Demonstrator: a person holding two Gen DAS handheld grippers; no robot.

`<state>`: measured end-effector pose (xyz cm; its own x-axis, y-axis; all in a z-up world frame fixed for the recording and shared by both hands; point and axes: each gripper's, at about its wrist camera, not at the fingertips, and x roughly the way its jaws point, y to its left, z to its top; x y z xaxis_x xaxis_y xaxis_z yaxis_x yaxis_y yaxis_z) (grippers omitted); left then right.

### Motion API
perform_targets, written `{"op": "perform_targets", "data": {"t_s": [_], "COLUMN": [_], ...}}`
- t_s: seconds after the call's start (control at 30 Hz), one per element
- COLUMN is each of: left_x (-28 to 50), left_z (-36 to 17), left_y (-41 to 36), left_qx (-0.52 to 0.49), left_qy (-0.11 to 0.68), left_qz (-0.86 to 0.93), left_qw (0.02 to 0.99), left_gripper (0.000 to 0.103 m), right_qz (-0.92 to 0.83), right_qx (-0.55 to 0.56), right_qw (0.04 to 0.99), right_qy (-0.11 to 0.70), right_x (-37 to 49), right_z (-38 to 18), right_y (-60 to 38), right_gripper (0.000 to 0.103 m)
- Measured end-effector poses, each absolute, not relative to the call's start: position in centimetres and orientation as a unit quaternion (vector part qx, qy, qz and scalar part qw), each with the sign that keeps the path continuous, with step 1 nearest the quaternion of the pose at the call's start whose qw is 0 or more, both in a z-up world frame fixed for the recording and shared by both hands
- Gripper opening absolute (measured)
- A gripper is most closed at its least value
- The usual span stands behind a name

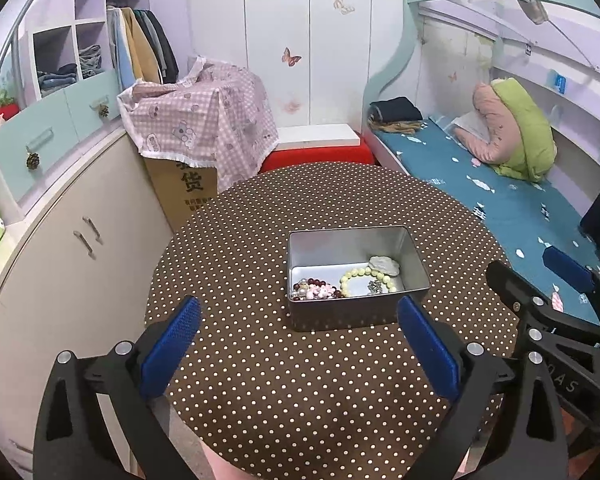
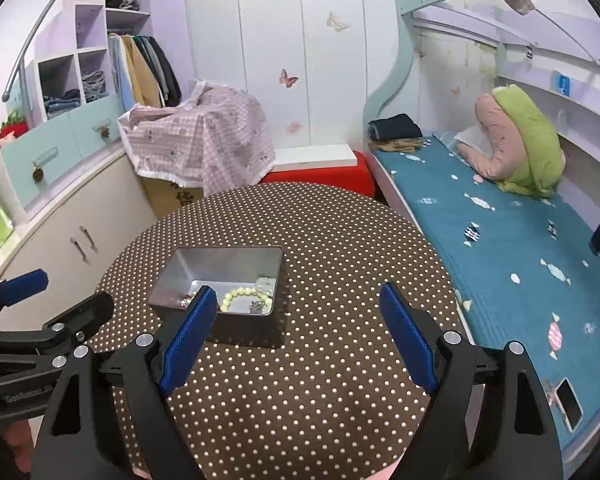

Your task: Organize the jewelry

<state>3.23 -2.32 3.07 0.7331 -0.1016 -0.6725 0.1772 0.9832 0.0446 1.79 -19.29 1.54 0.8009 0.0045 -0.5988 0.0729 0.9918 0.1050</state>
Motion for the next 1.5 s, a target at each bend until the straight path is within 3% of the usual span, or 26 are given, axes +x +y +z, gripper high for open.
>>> {"op": "perform_targets", "data": {"t_s": [1.5], "left_x": [2.4], "left_z": [3.9], "left_y": [-2.3], "left_qx": [0.050], "left_qy": [0.342], "left_qz": [-0.075], "left_qw": [0.935], "left_gripper": [0.096], "right_qz": [-0.024], "right_qx": [0.069], "right_qw": [0.947], "right_qy": [0.312], "right_x": [0.6], "right_z": [2.5], "right_y": [-18.9], "right_gripper": [0.081]}}
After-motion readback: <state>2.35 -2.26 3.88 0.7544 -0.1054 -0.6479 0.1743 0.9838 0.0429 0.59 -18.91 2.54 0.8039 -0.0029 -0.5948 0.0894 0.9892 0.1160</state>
